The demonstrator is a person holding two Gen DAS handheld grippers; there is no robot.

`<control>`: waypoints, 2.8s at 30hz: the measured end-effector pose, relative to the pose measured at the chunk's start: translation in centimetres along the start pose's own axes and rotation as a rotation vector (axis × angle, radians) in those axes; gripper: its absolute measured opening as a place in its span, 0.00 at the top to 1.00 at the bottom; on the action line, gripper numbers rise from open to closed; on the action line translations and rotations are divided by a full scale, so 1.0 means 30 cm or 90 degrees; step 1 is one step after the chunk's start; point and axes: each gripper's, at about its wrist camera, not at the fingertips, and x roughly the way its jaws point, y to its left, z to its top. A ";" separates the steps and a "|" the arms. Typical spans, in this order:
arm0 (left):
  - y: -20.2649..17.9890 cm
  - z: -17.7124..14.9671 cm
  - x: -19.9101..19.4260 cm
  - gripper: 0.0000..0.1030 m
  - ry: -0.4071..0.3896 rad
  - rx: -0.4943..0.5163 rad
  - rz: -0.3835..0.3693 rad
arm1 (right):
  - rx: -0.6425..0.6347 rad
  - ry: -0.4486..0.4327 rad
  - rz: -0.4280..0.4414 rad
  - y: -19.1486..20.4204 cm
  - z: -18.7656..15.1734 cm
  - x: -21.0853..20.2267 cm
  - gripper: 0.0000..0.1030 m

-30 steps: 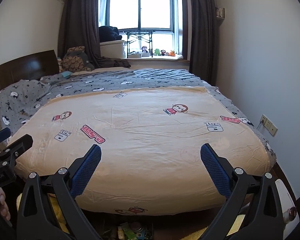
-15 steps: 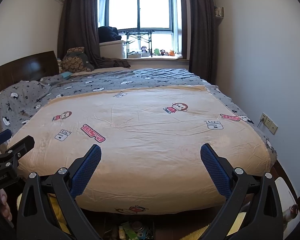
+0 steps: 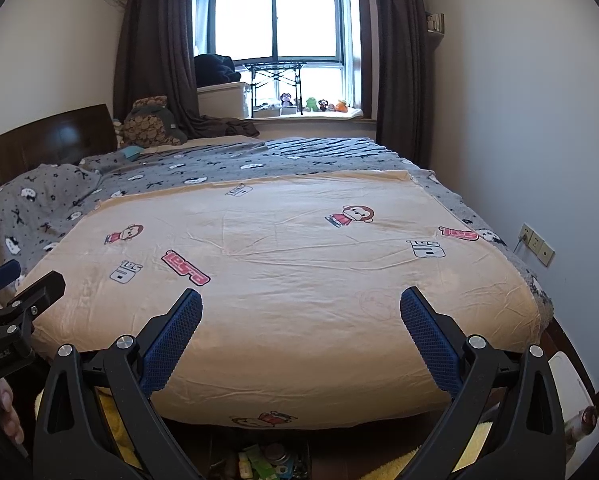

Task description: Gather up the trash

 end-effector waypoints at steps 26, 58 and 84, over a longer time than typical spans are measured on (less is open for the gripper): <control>-0.007 0.006 -0.001 0.08 -0.002 -0.003 0.000 | 0.001 0.001 -0.001 0.008 0.002 -0.003 0.03; -0.011 0.022 -0.006 0.08 -0.010 -0.003 0.017 | 0.000 0.003 0.000 0.012 0.005 0.001 0.03; 0.027 0.007 0.020 0.08 -0.001 -0.035 0.022 | -0.006 0.010 -0.001 0.014 -0.005 0.013 0.03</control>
